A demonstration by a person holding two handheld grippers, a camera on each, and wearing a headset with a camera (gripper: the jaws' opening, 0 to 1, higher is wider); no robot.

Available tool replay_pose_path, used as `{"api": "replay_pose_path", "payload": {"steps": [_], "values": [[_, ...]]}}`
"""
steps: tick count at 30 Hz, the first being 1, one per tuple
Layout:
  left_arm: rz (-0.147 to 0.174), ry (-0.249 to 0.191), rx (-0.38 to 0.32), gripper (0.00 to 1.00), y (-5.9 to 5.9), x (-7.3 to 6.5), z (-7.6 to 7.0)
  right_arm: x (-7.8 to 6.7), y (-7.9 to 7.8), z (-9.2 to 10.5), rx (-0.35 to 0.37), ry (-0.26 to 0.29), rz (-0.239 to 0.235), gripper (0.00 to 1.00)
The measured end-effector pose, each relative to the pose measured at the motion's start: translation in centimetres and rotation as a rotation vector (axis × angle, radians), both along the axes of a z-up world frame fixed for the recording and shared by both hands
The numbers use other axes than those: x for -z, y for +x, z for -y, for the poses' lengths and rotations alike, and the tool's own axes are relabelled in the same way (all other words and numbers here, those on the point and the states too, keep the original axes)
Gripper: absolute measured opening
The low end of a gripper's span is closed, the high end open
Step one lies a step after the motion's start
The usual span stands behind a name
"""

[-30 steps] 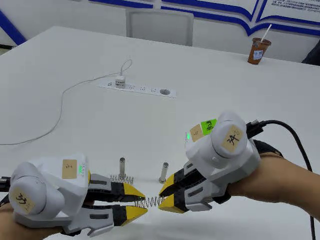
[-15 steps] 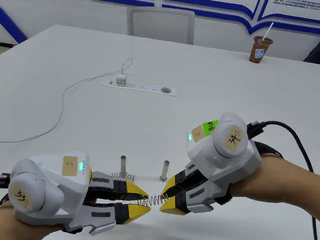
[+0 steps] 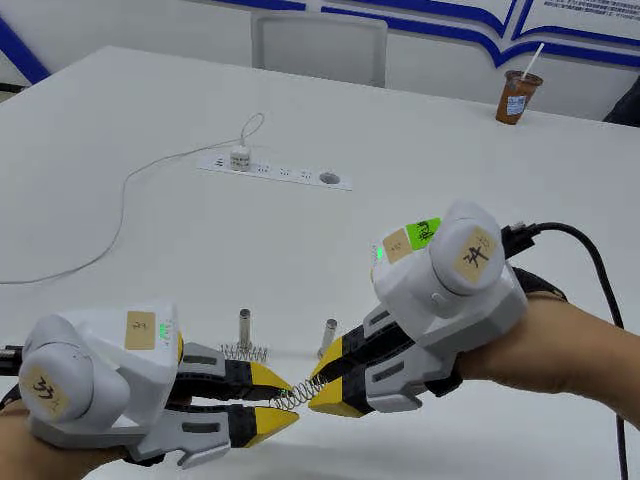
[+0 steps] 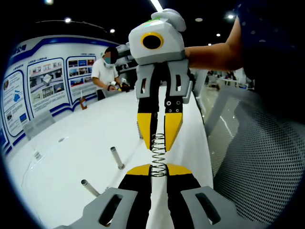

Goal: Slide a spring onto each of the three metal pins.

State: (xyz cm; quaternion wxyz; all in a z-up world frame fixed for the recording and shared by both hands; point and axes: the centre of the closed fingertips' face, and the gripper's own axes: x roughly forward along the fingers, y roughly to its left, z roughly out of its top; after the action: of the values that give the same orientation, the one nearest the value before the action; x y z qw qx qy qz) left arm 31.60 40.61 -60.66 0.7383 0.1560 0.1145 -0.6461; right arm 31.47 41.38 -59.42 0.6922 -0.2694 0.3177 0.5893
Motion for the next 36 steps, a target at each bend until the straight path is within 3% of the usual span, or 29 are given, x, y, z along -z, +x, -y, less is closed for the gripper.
{"api": "replay_pose_path", "payload": {"steps": [11, 29, 36], "values": [[-0.003, 0.003, -0.001, 0.10, 0.1, 0.1, 0.2, -1.0, -0.1, -1.6, -0.043, -0.015, 0.027, 0.12], [-0.016, -0.011, -0.021, 0.12, 0.3, 0.3, 0.5, -0.9, 0.0, -1.5, -0.055, -0.062, 0.032, 0.12], [-0.033, -0.012, -0.048, 0.21, 0.5, 0.4, 0.3, -1.4, 0.8, -0.9, -0.041, -0.067, 0.043, 0.12]]}}
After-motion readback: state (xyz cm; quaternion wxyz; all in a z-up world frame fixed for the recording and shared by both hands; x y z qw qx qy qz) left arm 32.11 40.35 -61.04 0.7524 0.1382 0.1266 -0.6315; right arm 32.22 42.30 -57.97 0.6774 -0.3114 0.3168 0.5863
